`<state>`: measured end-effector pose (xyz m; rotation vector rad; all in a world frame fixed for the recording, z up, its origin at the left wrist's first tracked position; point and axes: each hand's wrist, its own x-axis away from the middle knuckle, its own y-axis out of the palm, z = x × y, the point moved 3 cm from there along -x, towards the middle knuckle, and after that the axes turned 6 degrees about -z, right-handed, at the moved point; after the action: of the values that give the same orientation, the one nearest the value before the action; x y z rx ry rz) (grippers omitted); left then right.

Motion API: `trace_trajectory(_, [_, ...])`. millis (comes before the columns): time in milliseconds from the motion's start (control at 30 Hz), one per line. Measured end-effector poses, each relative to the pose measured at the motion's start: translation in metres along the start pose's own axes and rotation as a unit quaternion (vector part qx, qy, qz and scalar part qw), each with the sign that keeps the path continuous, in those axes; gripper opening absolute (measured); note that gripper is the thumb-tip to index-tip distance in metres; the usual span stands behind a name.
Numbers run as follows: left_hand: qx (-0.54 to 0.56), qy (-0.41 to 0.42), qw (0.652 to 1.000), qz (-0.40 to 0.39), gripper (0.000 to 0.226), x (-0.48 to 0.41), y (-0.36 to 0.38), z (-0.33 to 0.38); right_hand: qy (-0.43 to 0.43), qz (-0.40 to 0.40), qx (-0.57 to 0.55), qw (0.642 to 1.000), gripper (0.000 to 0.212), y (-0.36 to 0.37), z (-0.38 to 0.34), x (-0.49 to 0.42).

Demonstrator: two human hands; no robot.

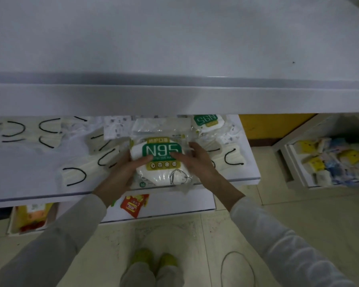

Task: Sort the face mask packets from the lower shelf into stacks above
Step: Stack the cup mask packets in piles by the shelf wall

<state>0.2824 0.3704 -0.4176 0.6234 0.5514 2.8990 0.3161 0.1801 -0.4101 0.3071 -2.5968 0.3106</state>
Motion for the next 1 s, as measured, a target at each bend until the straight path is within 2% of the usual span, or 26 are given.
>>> trace_trajectory(33, [-0.009, -0.004, 1.0, -0.001, 0.089, -0.004, 0.003, 0.0, -0.008, 0.001, 0.002, 1.0, 0.04, -0.003, 0.002, -0.003])
trace_trajectory(100, [-0.016, -0.007, 1.0, 0.009, 0.069, -0.012, 0.008, -0.001, -0.011, -0.014, -0.01, 1.0, 0.031, -0.007, 0.004, -0.008])
trace_trajectory(167, [-0.014, -0.002, 0.999, 0.036, 0.046, -0.02, 0.01, -0.004, -0.008, 0.001, -0.012, 1.0, 0.038, -0.018, 0.009, -0.023])
trace_trajectory(200, [-0.015, 0.002, 0.999, 0.049, 0.042, -0.024, 0.01, -0.006, -0.006, 0.033, -0.003, 0.999, 0.041, -0.028, 0.011, -0.033])
trace_trajectory(333, [-0.012, 0.014, 0.996, 0.085, 0.041, -0.029, 0.005, -0.013, 0.059, 0.203, 0.119, 0.97, 0.037, -0.073, 0.019, -0.076])
trace_trajectory(433, [-0.015, 0.024, 0.993, 0.114, 0.041, -0.027, -0.004, -0.016, 0.099, 0.215, 0.107, 0.966, 0.042, -0.084, 0.029, -0.1])
trace_trajectory(500, [-0.022, 0.028, 0.991, 0.126, 0.042, -0.025, -0.009, -0.02, 0.113, 0.215, 0.079, 0.967, 0.037, -0.085, 0.033, -0.114])
trace_trajectory(600, [-0.03, 0.025, 0.99, 0.136, 0.044, -0.02, -0.016, -0.024, 0.131, 0.259, 0.01, 0.957, 0.024, -0.087, 0.036, -0.126])
trace_trajectory(667, [-0.032, 0.025, 0.99, 0.134, 0.044, -0.018, -0.018, -0.025, 0.104, 0.275, -0.039, 0.955, 0.018, -0.087, 0.037, -0.131])
trace_trajectory(767, [-0.031, 0.021, 0.991, 0.127, 0.048, -0.013, -0.016, -0.024, 0.017, 0.284, -0.146, 0.947, 0.007, -0.085, 0.026, -0.121])
trace_trajectory(900, [-0.027, 0.019, 0.989, 0.142, 0.051, -0.011, -0.014, -0.025, -0.053, 0.275, -0.267, 0.922, 0.017, -0.099, 0.016, -0.103])
trace_trajectory(1000, [-0.022, 0.019, 0.987, 0.157, 0.058, -0.008, -0.014, -0.025, -0.09, 0.242, -0.284, 0.923, 0.019, -0.116, 0.011, -0.081])
